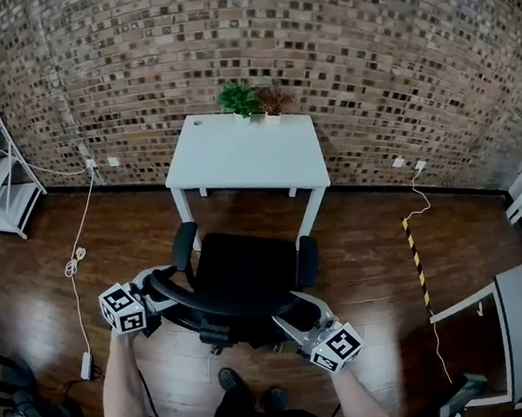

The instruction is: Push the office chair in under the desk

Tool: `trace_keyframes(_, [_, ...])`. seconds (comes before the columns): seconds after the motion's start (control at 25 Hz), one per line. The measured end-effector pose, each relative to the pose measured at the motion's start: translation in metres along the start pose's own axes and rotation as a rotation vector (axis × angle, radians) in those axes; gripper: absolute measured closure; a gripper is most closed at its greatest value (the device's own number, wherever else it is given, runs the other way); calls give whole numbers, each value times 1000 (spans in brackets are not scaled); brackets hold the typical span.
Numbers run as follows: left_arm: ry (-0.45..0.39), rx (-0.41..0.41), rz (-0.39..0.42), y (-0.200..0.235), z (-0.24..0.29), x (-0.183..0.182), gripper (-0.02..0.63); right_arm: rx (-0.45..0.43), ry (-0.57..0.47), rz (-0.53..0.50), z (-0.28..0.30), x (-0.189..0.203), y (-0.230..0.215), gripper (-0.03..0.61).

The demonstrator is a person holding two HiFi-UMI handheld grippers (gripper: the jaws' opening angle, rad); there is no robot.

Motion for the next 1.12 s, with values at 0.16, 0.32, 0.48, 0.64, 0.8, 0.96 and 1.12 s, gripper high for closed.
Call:
trace_keyframes(0.16, [-25, -52, 5, 5, 16, 4, 166, -46, 27, 8, 0, 16, -40, 344])
trace_keyframes(0.32, [-62, -127, 32, 15, 16, 2, 170, -91, 38, 41, 11, 32, -71, 345])
trace_keyframes(0.48, [-90, -168, 46, 22, 32, 12, 172, -15, 30, 14, 11, 41, -103, 339])
trace_keyframes(0.64, [-75, -177, 70, 32, 48, 20, 172, 32, 13, 2, 12, 49, -126, 331])
trace_keyframes(0.8, [-53, -169, 94, 48, 61, 16, 172, 55, 10, 24, 22, 49, -144, 331])
trace_keyframes(0.96, [-43, -153, 86, 77, 67, 17, 172, 84, -1, 0, 43, 55, -157, 331])
trace_keyframes(1.12, [-48, -144, 77, 105, 76, 19, 172, 77, 1, -10, 59, 68, -180, 331])
Point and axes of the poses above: the fingertips, and each gripper's own axes: z forward along the fingers, y to its left, x out of its underside, the point moved 4 cm from there along -z, backward along the fingers, and after that the axes turned 7 degrees about -y, right-handed, at the moved point
